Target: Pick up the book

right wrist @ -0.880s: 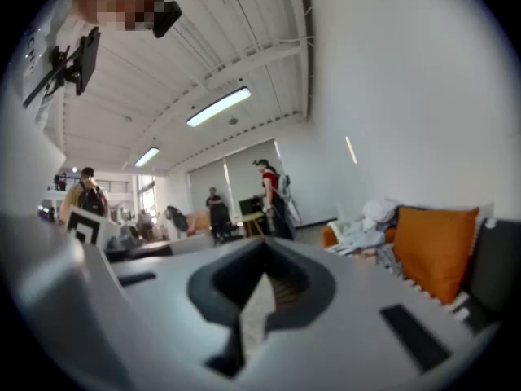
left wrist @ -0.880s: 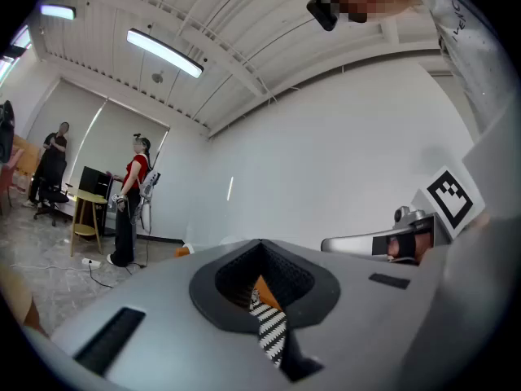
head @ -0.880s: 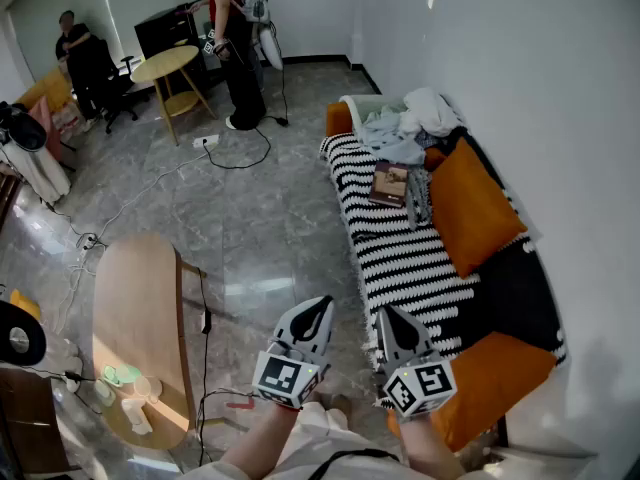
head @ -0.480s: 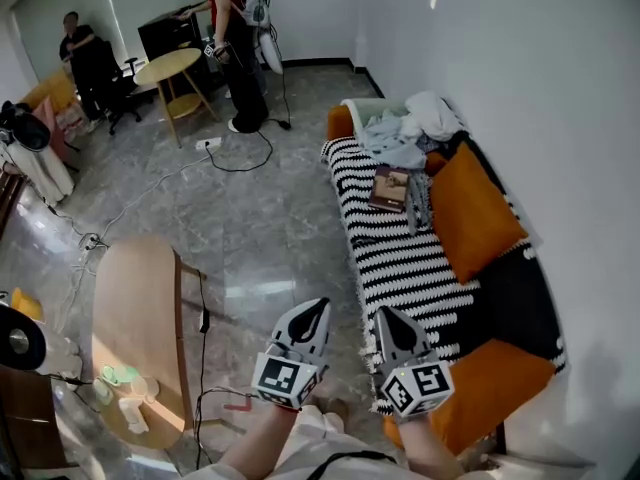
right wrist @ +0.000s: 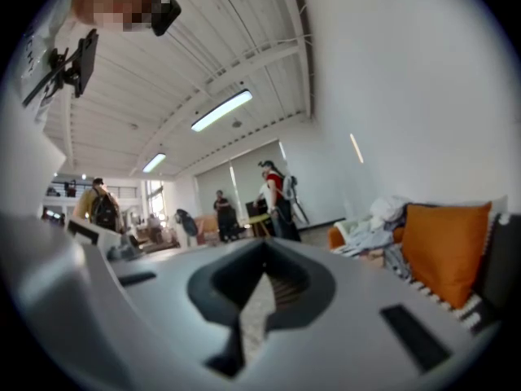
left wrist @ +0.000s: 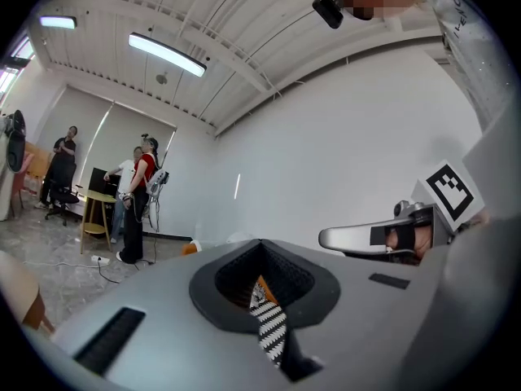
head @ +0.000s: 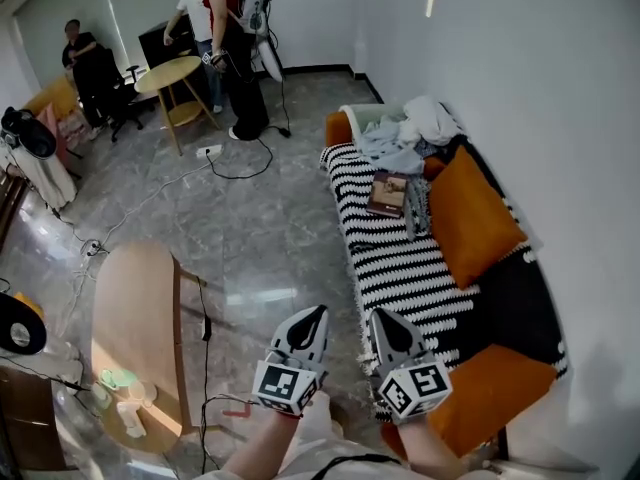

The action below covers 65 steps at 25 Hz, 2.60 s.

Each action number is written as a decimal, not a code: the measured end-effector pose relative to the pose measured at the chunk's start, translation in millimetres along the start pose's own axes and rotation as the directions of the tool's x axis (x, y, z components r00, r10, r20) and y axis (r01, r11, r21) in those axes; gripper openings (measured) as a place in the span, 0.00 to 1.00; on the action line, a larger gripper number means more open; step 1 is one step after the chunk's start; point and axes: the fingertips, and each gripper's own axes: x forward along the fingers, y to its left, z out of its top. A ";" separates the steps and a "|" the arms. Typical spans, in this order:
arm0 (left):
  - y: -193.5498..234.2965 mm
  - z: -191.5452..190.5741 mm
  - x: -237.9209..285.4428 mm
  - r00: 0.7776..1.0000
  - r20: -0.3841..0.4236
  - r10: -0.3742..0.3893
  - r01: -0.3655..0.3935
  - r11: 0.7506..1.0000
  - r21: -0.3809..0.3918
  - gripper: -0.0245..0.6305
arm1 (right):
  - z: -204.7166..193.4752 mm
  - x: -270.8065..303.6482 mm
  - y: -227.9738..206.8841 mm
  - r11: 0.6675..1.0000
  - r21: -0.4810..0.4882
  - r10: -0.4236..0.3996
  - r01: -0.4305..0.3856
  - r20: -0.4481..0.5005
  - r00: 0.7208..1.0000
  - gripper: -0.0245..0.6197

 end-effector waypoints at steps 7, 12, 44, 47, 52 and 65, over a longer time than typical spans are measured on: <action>14.7 2.2 28.2 1.000 0.015 -0.005 0.005 1.000 0.007 0.07 | 4.6 24.1 -22.1 1.000 0.022 -0.021 0.021 0.006 1.000 0.06; 42.2 8.8 52.9 1.000 0.027 0.000 -0.001 1.000 0.013 0.07 | 12.5 57.7 -30.3 0.999 0.019 -0.027 0.027 0.014 1.000 0.06; 171.0 22.0 196.0 0.993 0.019 -0.118 0.118 0.993 -0.020 0.07 | 29.7 232.0 -78.4 0.991 0.034 -0.126 0.126 -0.008 0.992 0.06; 179.6 19.1 193.5 0.994 0.018 -0.112 0.112 0.993 -0.037 0.07 | 27.0 237.8 -72.7 0.992 0.026 -0.120 0.120 -0.016 0.993 0.06; 198.1 20.1 197.1 0.997 0.021 -0.081 0.082 0.996 -0.046 0.07 | 23.8 250.3 -81.3 0.992 0.032 -0.121 0.122 -0.033 0.992 0.06; 234.2 8.6 246.9 0.999 -0.013 -0.045 0.044 0.998 -0.036 0.07 | 21.9 305.5 -117.8 0.994 0.062 -0.083 0.087 -0.058 0.995 0.06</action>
